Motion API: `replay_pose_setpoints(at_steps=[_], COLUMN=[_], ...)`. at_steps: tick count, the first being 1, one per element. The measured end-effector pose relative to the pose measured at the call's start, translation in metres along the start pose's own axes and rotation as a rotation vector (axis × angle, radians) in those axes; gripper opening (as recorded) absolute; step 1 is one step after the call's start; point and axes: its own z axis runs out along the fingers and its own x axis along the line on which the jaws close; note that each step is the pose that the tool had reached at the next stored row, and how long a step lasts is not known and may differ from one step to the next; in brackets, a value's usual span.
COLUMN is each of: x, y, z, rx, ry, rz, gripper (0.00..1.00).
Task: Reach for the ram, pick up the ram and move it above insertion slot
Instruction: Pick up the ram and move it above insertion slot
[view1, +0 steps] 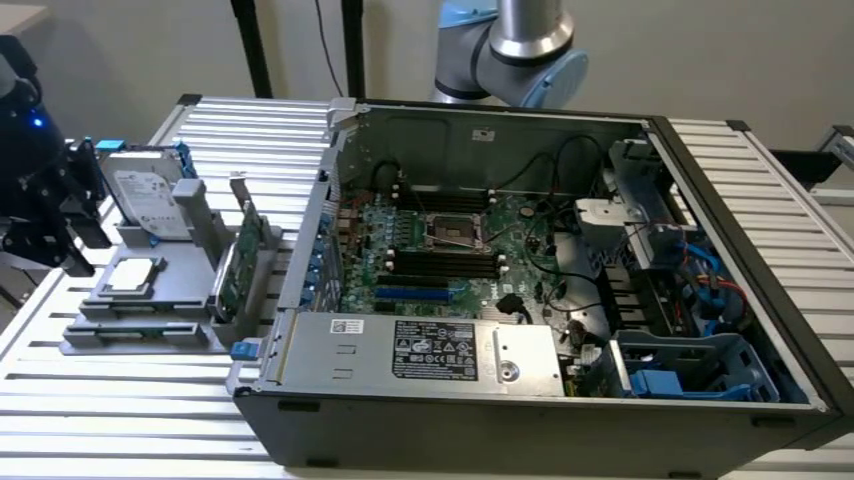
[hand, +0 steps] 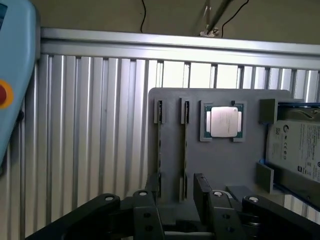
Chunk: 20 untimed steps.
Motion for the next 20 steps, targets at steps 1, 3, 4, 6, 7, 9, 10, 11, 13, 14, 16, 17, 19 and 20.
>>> replay_pose_setpoints(at_steps=[1,3,4,6,7,9,10,11,13,14,16,17,19,20], x=[0.001,0.002,0.003,0.004,0.005,0.006,0.006,0.007,0.007,0.008,0.008,0.008,0.009,0.009], y=[-0.0005,-0.0017,-0.0023,-0.0034,-0.0040,-0.0049,-0.0052,-0.0054,-0.0054,-0.0054,-0.0055,-0.0055,-0.0055,-0.0055], z=[0.0018,0.0055,0.0073,0.0109,0.0127,0.0163,0.0182,0.0199,0.0236,0.0254,0.0290,0.0309,0.0344,0.0363], rx=[-0.0002,-0.0001,-0.0001,-0.0001,-0.0001,-0.0001,-0.0001,-0.0003,-0.0002,-0.0002,-0.0002,-0.0002,-0.0002,-0.0002], ry=[0.0001,0.0001,0.0001,0.0001,0.0001,0.0002,0.0002,0.0003,0.0002,0.0003,0.0003,0.0003,0.0003,0.0003], rz=[-0.001,-0.004,-0.005,-0.009,-0.010,-0.013,-0.015,-0.016,-0.019,-0.019,-0.021,-0.021,-0.022,-0.022], gripper=[0.42,0.42,0.42,0.42,0.42,0.42,0.42,0.42,0.42,0.42,0.42,0.42,0.42,0.42])
